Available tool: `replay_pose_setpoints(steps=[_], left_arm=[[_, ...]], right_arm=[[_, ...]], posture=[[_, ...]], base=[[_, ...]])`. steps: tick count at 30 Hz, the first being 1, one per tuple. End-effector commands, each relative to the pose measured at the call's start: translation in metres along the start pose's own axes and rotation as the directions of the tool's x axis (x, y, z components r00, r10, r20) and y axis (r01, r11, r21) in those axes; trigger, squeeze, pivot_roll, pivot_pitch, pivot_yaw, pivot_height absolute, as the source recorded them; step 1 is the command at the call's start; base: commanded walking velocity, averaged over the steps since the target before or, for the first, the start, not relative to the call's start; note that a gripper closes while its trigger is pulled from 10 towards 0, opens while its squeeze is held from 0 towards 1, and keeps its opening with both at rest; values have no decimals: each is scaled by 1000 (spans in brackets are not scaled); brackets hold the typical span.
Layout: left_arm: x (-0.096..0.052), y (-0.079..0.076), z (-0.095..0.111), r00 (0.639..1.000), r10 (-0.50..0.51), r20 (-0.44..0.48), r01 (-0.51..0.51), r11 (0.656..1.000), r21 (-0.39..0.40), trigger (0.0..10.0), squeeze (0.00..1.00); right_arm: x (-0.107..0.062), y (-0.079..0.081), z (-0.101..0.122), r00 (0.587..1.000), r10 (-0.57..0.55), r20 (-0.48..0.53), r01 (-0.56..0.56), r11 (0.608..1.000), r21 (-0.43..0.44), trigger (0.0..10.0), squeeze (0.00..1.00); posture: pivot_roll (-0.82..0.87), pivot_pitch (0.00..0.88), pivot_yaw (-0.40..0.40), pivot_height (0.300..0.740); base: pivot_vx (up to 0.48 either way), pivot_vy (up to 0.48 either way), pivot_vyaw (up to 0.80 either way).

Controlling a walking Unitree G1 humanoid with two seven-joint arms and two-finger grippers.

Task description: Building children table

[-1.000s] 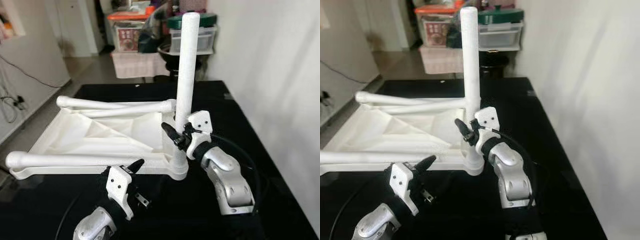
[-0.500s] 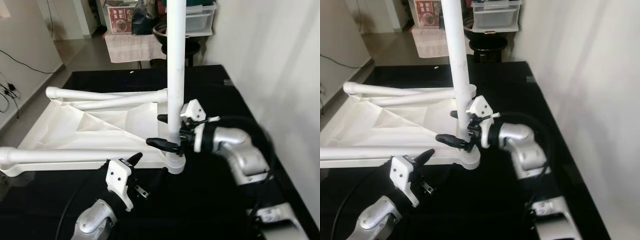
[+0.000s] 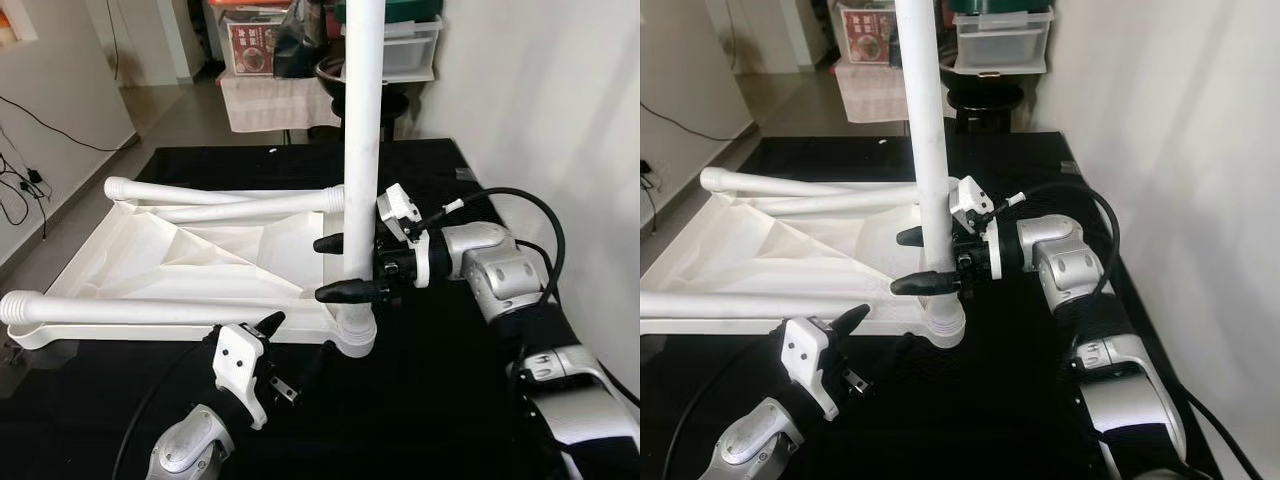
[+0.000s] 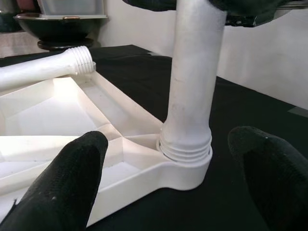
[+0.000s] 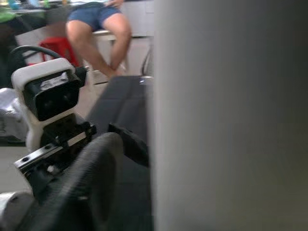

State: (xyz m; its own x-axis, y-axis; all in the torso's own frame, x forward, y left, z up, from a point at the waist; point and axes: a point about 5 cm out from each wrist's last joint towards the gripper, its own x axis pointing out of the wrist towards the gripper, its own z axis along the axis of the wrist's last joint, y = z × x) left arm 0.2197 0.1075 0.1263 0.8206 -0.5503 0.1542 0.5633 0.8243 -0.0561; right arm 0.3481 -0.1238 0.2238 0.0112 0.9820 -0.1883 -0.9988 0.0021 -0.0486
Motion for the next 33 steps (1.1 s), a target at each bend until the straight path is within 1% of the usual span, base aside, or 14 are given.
replay_pose_setpoints(steps=[1, 8, 17, 18, 19, 20, 21, 22, 25, 26, 28, 31, 32, 33], left_arm=[[-3, 0, -3, 1000, 1, -22, -1, 1000, 1, 10000, 0], [-4, -2, -2, 1000, 1, -23, -1, 1000, 1, 10000, 0], [-7, -2, -1, 1000, -2, -22, 2, 1000, -6, 10000, 0], [-8, -1, -1, 1000, -2, -23, 2, 1000, -6, 10000, 0], [-9, 0, -1, 1000, -2, -24, 1, 1000, -6, 10000, 0], [-9, 2, -1, 1000, -2, -26, 2, 1000, -4, 10000, 0], [-9, 2, -1, 1000, -2, -26, 2, 1000, -4, 10000, 0], [-10, 3, -1, 1000, -2, -28, 2, 1000, -3, 10000, 0], [-10, 4, -1, 999, -2, -32, 2, 1000, -1, 10000, 0], [-11, 5, -2, 999, -7, -37, 6, 1000, -2, 10000, 0], [-11, 5, -2, 999, -7, -37, 6, 1000, -2, 10000, 0], [-11, 5, -1, 999, -4, -38, 4, 1000, 0, 10000, 0], [-13, 7, 0, 999, 15, -34, -15, 1000, 6, 10000, 0], [-13, 7, 0, 999, 15, -34, -15, 1000, 6, 10000, 0]], right_arm=[[5, 0, 0, 999, 52, -2, -52, 999, -9, 0, 0], [1, -3, -5, 999, 32, 4, -32, 999, -3, 0, 0], [-15, -5, -20, 927, -375, -16, 375, 927, -27, 0, 0], [-11, -4, -28, 866, -499, -23, 499, 866, 25, 0, 0], [-7, -2, -47, 617, -786, -39, 785, 611, 99, 0, 0], [8, 20, -75, 510, -854, -102, 855, 491, 168, 0, 0], [8, 20, -75, 510, -854, -102, 855, 491, 168, 0, 0], [19, 37, -91, 456, -879, -143, 882, 424, 205, 0, 0], [32, 52, -103, 469, -869, -155, 874, 431, 226, 0, 0], [40, 53, -102, 529, -837, -138, 842, 499, 203, 0, 0], [40, 53, -102, 529, -837, -138, 842, 499, 203, 0, 0], [48, 50, -102, 575, -806, -143, 817, 555, 159, 0, 0], [49, 49, -100, 584, -798, -146, 810, 564, 161, 1451, 0], [49, 49, -100, 584, -798, -146, 810, 564, 161, 1451, 0]], posture=[[54, 28, -10, 740], [53, 37, -5, 740], [20, 50, -4, 740], [20, 50, -4, 740], [4, 53, 11, 740], [15, 56, 30, 740], [15, 56, 30, 740], [15, 56, 30, 740], [3, 46, 37, 740], [14, 47, 14, 740], [14, 47, 14, 740], [28, 52, 8, 740], [31, 54, 14, 740], [31, 54, 14, 740]], base=[[0, 0, 0], [0, 0, 0], [0, 0, 0], [0, 0, 0], [0, 0, 0], [0, 0, 0], [0, 0, 0], [0, 0, 0], [0, 0, 0], [0, 0, 0], [0, 0, 0], [0, 0, 0], [0, 0, 0], [0, 0, 0]])
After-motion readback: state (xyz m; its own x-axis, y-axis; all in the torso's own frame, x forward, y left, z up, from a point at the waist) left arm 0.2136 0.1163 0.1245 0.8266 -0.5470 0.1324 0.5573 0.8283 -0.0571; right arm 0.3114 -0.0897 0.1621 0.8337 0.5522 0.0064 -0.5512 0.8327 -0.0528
